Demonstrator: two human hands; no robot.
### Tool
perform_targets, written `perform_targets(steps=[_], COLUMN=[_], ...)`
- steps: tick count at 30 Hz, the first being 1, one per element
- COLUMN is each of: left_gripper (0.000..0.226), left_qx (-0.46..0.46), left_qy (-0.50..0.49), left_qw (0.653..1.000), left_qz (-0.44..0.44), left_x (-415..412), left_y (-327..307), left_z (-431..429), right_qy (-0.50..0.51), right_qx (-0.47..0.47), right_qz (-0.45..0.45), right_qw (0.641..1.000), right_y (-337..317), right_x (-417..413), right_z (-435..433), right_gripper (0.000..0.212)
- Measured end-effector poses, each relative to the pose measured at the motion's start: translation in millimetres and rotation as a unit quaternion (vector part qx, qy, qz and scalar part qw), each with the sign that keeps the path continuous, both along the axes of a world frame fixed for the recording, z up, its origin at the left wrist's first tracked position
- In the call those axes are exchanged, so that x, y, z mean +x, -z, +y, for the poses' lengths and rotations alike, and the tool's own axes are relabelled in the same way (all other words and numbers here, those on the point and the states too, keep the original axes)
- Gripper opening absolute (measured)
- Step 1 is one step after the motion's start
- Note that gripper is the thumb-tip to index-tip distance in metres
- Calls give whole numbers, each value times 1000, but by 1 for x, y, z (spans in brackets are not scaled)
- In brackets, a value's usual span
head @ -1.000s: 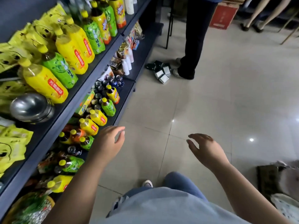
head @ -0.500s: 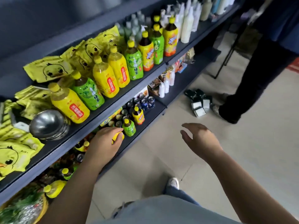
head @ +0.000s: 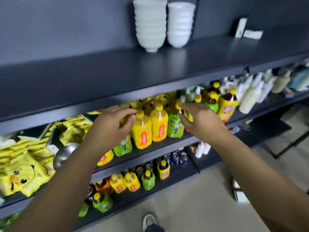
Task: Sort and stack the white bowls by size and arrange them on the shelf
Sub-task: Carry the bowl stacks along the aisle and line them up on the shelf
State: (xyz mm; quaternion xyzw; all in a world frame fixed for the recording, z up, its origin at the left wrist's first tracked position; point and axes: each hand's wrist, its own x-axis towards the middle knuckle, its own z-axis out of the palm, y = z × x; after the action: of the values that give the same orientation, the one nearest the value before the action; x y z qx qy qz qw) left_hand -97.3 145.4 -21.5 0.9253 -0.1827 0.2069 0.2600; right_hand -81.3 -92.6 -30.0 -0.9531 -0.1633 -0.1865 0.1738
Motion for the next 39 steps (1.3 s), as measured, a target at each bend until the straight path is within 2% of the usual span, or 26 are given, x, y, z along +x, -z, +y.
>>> perform_targets(steps=[4, 7, 11, 17, 20, 22, 25, 27, 30, 33, 37, 39], left_gripper=[32, 20, 20, 11, 12, 13, 33, 45, 49, 49, 80, 84], left_qx=[-29, -64, -148, -341, -399, -425, -429, -440, -520, -544, -545, -542], left_qy=[-15, -19, -41, -79, -115, -145, -197, -202, -154, -85, -44, -36], left_qw=[997, 996, 988, 933, 903, 886, 875, 868, 830, 825, 826, 829], left_qz=[-74, -63, -9, 88, 114, 116, 112, 110, 128, 126, 137, 134], left_x=[57, 101, 163, 243, 282, 304, 336, 351, 368, 380, 377, 373], left_y=[-36, -56, -69, -66, -63, -62, -60, -55, -48, -39, -35, -37], left_z=[-2, -4, -12, -33, -44, -52, -67, -74, -83, -82, -85, -87], right_qy=[-7, -14, -18, -12, -13, -34, -87, -121, -152, -171, -178, -174], right_qx=[23, 35, 93, 253, 336, 384, 411, 412, 456, 494, 505, 503], right_qz=[-46, -77, -74, 35, 94, 123, 120, 113, 131, 125, 113, 111], right_qw=[999, 996, 993, 967, 937, 915, 900, 896, 867, 843, 837, 839], right_y=[-38, -60, -78, -76, -72, -69, -62, -59, -52, -46, -46, -46], right_x=[66, 111, 170, 249, 293, 317, 350, 364, 377, 381, 383, 380], right_z=[10, 13, 14, 14, 16, 21, 25, 29, 33, 36, 36, 36], right_gripper=[38, 36, 36, 40, 41, 35, 39, 56, 81, 82, 74, 74])
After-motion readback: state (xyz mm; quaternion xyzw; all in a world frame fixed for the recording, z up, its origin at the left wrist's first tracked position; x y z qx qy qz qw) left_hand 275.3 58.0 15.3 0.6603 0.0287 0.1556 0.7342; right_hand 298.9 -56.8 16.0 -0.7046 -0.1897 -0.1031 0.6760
